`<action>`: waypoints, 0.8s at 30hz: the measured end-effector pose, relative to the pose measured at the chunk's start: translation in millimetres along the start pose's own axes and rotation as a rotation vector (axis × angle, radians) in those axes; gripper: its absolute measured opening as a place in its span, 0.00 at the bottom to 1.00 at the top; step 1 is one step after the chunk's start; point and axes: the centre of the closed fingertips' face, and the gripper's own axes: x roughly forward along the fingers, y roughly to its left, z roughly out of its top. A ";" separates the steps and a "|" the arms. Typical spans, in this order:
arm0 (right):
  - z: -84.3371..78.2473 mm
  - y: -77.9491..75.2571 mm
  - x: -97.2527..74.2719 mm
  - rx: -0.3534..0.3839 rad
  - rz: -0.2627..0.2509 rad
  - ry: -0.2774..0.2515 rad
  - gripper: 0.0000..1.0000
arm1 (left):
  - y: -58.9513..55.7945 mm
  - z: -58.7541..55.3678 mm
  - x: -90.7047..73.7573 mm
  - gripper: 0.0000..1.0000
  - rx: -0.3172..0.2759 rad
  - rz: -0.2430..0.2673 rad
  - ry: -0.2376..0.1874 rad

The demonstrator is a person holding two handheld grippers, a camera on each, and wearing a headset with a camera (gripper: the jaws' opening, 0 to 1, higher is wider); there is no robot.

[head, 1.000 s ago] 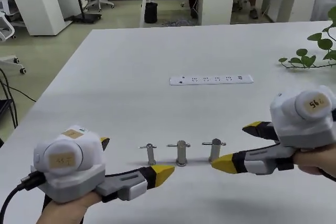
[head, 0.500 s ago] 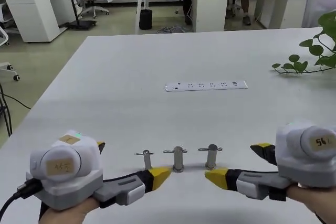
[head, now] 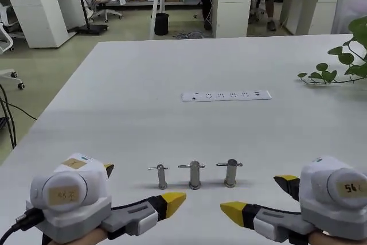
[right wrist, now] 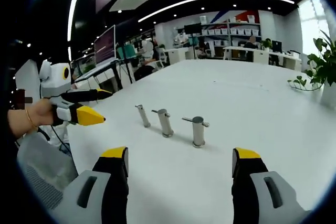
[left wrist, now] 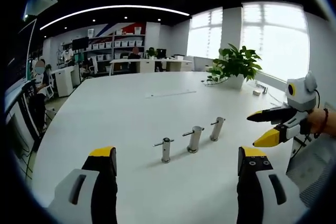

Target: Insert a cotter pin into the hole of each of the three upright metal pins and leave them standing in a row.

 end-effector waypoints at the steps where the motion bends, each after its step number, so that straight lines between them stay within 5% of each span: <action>1: 0.4 0.3 0.0 0.001 -0.001 -0.002 0.78 | -0.4 -0.7 -0.6 0.95 0.001 0.001 0.004; 4: 1.2 1.6 1.6 0.056 0.014 -0.005 0.78 | 0.2 -3.1 -1.4 0.94 -0.001 0.003 0.012; 24: 7.5 -6.0 -3.5 0.077 0.008 -0.013 0.76 | 1.0 -9.5 -6.0 0.92 0.001 0.015 0.039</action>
